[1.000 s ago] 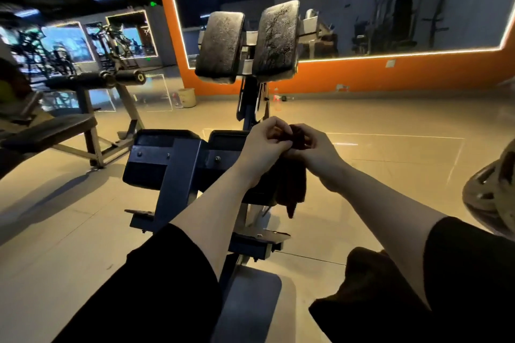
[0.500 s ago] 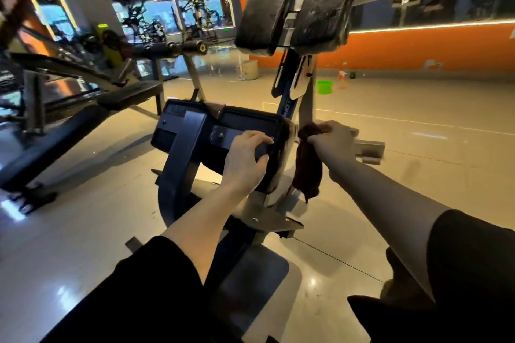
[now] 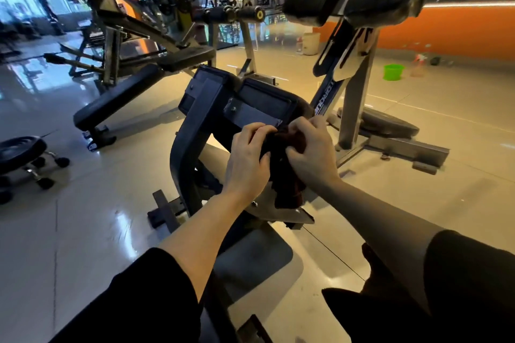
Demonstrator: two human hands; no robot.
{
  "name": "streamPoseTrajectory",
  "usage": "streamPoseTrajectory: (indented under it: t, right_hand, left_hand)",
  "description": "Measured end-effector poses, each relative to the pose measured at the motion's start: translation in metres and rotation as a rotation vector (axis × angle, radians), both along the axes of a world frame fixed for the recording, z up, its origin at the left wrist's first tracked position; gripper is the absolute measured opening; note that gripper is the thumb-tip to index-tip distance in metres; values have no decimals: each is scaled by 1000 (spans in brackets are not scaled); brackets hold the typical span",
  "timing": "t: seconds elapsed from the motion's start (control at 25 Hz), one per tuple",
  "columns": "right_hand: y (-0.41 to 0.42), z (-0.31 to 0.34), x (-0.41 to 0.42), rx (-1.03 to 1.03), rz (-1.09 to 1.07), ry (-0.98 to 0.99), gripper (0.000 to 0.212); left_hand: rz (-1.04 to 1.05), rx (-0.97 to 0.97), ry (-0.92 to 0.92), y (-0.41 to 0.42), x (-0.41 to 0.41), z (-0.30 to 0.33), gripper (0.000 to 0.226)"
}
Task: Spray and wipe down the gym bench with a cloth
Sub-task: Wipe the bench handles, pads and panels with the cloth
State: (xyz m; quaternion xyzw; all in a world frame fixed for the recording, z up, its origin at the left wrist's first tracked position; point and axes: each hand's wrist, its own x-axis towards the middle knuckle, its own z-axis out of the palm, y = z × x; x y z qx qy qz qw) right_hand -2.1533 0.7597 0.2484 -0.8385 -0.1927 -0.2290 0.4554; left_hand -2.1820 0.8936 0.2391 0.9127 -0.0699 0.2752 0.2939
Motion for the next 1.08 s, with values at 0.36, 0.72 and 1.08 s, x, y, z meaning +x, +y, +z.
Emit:
streamPoseTrajectory:
  t: [0.36,0.72,1.08]
  right_hand:
    - [0,-14,12,83,67,-153,23]
    - [-26,6,23,274,-42,-40,22]
    - [18,-46,-23,-165,365,-133,20]
  left_hand:
    - [71,-143,-133,-14,-1,-15,43]
    - [200,-42,8,-34,-23,-15,58]
    - [194,-243,132,-3,-51,-21,46]
